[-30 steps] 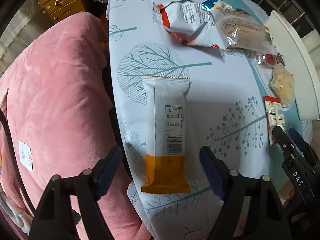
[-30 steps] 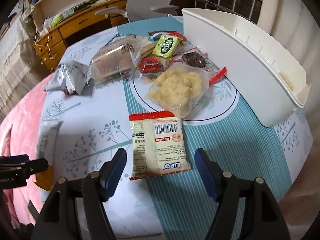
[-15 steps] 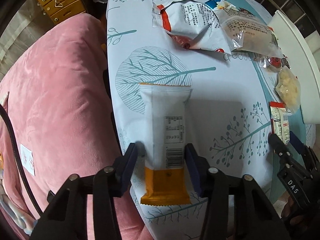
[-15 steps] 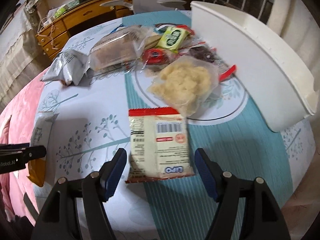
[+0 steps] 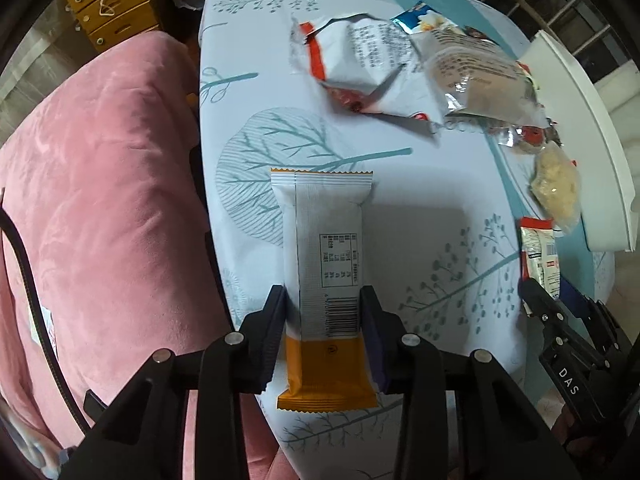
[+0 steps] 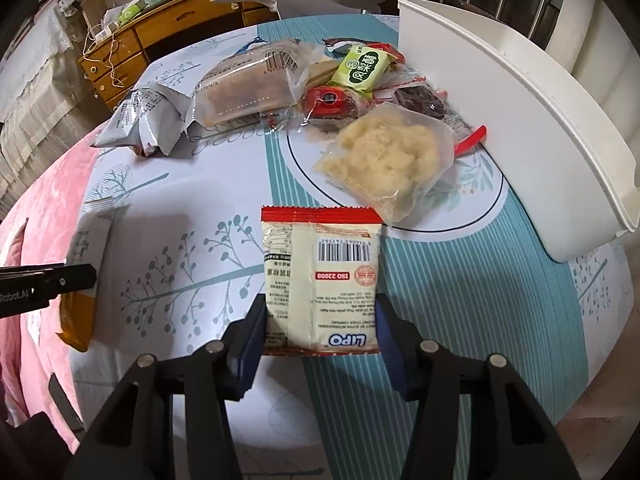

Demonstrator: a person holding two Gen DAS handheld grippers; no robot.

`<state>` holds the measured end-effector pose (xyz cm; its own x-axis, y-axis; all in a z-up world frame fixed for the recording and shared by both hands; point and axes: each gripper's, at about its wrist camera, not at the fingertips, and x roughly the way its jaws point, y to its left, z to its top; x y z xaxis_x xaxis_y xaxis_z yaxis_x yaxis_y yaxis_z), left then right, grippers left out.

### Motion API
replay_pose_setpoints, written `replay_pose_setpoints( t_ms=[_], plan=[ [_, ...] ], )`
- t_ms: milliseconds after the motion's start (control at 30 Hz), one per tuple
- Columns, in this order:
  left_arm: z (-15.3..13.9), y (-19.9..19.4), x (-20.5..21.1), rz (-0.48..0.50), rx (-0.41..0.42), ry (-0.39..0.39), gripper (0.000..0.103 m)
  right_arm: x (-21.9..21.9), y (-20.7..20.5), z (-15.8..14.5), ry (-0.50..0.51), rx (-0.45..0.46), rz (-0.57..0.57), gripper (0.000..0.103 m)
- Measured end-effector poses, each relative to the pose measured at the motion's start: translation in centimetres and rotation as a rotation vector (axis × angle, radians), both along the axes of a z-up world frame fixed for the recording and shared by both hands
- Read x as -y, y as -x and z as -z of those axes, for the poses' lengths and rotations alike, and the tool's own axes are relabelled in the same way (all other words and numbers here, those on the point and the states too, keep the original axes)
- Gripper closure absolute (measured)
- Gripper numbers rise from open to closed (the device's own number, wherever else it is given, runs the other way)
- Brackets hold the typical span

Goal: Organize snacks
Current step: 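Grasp the white-and-orange snack bar with the left tool while the right tool grasps the LIPO packet, then carry both packets into the white tray and open both tools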

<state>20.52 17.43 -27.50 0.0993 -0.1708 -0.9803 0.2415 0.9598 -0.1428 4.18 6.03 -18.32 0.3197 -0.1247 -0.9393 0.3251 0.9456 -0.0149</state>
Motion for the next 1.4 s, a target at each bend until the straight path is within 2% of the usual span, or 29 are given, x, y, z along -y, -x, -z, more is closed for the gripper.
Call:
replay_pose_setpoints(
  t_ms=[200, 467, 767, 900, 1200, 1400],
  plan=[
    [-1.5, 0.9, 0.3, -0.006, 0.026, 0.043, 0.068, 0.2, -0.2, -1.1, -0.021, 0.021, -0.026, 0.054],
    [-3.5, 4.0, 0.7, -0.090, 0.062, 0.069, 0.068, 0.6, 0.1, -2.6, -0.103, 0.058, -0.127, 0.054],
    [-4.2, 8.2, 2.0, -0.245, 0.041, 0.068, 0.068, 2.4, 1.2, -4.7, -0.174, 0.091, -0.315, 0.055],
    [-4.0, 10.3, 4.6, -0.291, 0.011, 0.066, 0.068, 4.4, 1.7, -5.7, -0.202, 0.095, -0.377, 0.055],
    [-6.1, 11.6, 13.0, -0.339, 0.069, 0.101, 0.068, 10.8, 2.4, -8.4, -0.190, 0.113, -0.496, 0.055],
    [-8.1, 11.2, 17.9, -0.321, 0.116, 0.133, 0.068, 15.7, 2.6, -10.2, -0.173, 0.145, -0.505, 0.055]
  ],
)
